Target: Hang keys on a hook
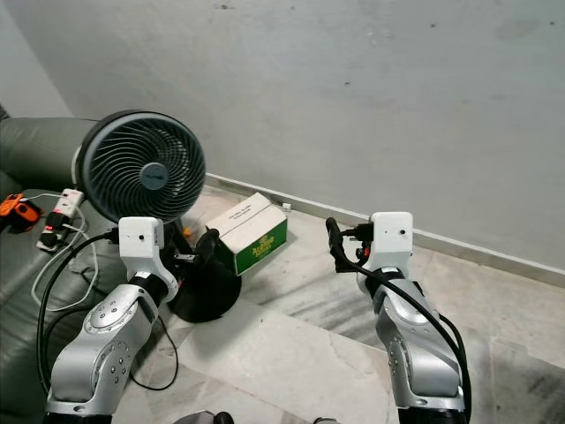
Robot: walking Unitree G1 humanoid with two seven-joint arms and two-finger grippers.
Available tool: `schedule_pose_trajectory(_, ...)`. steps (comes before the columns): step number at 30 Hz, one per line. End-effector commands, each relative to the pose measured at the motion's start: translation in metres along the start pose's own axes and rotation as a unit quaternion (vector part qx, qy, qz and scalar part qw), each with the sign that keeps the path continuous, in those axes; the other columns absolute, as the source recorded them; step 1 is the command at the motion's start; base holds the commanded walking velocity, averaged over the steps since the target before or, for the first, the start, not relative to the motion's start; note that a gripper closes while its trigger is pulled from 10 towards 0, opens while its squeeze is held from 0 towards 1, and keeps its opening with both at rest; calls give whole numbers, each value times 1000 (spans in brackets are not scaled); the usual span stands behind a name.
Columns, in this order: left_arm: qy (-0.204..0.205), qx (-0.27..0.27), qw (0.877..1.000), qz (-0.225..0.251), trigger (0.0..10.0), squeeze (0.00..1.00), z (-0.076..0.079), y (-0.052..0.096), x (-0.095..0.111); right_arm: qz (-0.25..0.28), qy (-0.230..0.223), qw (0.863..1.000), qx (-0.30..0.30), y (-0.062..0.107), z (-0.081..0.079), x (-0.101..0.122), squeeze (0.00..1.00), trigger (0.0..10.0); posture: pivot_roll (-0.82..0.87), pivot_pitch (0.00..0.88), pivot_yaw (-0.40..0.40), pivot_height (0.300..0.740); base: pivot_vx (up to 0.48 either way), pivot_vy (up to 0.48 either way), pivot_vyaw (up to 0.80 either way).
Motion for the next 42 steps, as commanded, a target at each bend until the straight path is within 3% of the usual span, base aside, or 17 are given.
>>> schedule_pose_trajectory(1,-2,10,1000,-11,10000,0,-5,0,-6,2,-8,1000,4,-1,-4,2,0,10000,-38,77,52,740,0,0,-781)
schedule_pose_trajectory(13,-11,1,1000,-9,10000,0,-9,-11,-4,43,-14,999,-25,-2,1,10,0,10000,-49,58,55,740,0,0,-786)
schedule_pose_trajectory(35,0,-13,1000,-8,10000,0,-7,-12,-5,46,-4,999,-26,-4,5,11,0,10000,-45,65,48,740,0,0,-791)
schedule_pose_trajectory(42,3,-18,1000,-7,10000,0,-5,-13,-4,48,-3,999,-21,-5,4,11,0,10000,-47,64,47,740,278,0,-758)
Point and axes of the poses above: a point about 5 cm out from each wrist's last joint towards the gripper, its own y axis pointing back from the gripper into the wrist, its own x axis along the axis of the wrist's last joint, z = x × y, the point moved 3 cm from there along -y, pointing out of the wrist towards the gripper, and after that the axes turned 11 degrees about -y, right-handed, at the moved point
